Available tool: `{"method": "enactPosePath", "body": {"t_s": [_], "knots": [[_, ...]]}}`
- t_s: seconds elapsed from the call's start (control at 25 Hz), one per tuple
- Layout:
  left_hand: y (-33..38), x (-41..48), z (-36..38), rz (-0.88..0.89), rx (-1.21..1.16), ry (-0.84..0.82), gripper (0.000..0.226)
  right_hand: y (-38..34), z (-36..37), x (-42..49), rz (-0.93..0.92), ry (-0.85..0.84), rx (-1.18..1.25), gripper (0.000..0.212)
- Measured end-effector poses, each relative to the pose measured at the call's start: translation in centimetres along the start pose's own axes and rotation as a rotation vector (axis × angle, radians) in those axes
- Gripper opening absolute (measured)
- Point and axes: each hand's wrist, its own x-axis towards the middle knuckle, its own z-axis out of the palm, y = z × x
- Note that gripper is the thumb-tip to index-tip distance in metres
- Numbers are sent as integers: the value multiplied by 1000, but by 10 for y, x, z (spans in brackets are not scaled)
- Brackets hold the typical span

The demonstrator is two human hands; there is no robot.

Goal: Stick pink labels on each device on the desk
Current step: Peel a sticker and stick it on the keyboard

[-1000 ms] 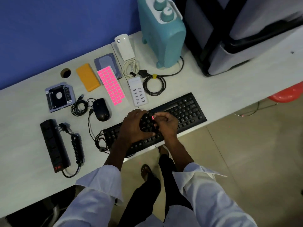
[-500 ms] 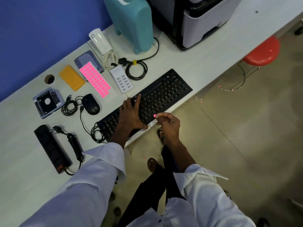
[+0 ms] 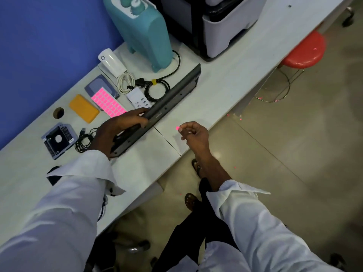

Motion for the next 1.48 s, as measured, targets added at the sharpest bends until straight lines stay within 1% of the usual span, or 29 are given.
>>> {"method": "enactPosePath", "body": {"t_s": [0.16,0.32,0.52,0.6,0.8,1.0,1.04,1.16,1.24,1.4,1.48], "knots": [[-13,7,-14,98,225,161,56,-10,26,25,-94,-55,-107,7],[-24,17,-25,166,257,267,59,-10,52,49,-182,-53,-233,5],[-30,22,-33,218,229,275,64,-17,77,75,-225,-16,-324,3],[-31,24,-38,227,219,279,64,-21,86,85,-250,-29,-340,4],[-32,32,-45,198,206,253,66,-29,107,96,-247,-89,-342,8],[-35,37,-47,181,194,235,70,-28,118,98,-240,-32,-389,12],[-36,38,-48,177,198,227,71,-30,118,98,-222,-11,-381,15],[-36,38,-48,175,192,216,70,-35,113,97,-149,67,-348,32],[-36,37,-46,184,183,221,69,-33,109,96,-128,90,-299,29],[-37,29,-32,232,190,247,71,-25,101,80,-77,62,-140,12],[-39,21,-17,278,175,273,71,-23,95,66,-8,41,-27,14]]}}
